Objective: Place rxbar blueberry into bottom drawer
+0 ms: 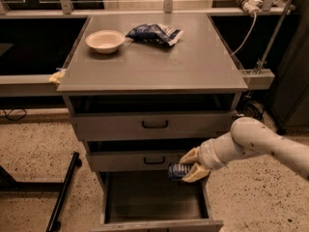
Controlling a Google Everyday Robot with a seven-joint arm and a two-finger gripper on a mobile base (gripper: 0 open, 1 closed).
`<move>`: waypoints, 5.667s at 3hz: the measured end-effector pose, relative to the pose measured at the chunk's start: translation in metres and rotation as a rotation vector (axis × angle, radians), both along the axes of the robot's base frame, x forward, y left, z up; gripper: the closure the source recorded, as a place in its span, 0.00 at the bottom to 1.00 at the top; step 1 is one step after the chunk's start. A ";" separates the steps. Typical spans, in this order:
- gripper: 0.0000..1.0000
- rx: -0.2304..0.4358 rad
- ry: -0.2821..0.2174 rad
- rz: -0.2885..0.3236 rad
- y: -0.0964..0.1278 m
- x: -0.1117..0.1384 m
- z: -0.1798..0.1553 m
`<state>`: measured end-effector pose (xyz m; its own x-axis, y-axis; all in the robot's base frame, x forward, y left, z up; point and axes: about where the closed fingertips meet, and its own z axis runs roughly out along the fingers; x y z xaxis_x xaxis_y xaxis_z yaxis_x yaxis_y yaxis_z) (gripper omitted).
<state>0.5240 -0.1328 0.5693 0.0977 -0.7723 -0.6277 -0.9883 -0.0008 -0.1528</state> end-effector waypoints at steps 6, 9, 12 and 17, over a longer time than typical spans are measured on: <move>1.00 0.005 0.067 0.022 0.038 0.019 -0.343; 1.00 0.042 0.014 0.039 0.046 0.031 -0.358; 1.00 0.074 -0.008 0.051 0.043 0.051 -0.396; 0.59 0.033 0.027 0.022 0.027 0.055 -0.433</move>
Offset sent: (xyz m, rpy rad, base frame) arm 0.0041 0.0085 -0.0409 0.0011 0.0235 0.0139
